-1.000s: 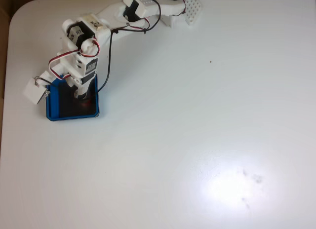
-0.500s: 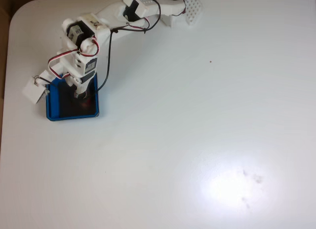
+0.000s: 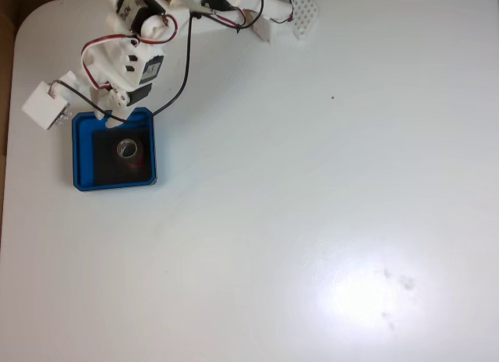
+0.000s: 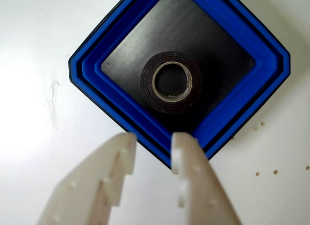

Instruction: Pick the red roll and drop it in the blue box

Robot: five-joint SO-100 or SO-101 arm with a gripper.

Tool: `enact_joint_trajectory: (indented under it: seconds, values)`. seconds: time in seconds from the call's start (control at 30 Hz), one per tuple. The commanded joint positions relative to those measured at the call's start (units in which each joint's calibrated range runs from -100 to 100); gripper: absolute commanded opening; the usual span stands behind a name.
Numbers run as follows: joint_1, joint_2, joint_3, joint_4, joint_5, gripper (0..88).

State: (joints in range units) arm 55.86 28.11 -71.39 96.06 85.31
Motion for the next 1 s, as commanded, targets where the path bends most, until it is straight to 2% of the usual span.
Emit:
enact_joint_trajectory:
  seconds: [0.0, 0.43, 0.73, 0.97]
  values:
    - [0.46, -9.47, 8.77, -0.27, 0.06, 1.0]
    - [-0.22, -42.07, 51.17, -1.59, -0.03, 1.0]
    - [-0.42, -67.49, 91.97, -28.90, 0.15, 1.0]
    - [-1.69, -85.47, 117.39, -40.78, 0.15, 1.0]
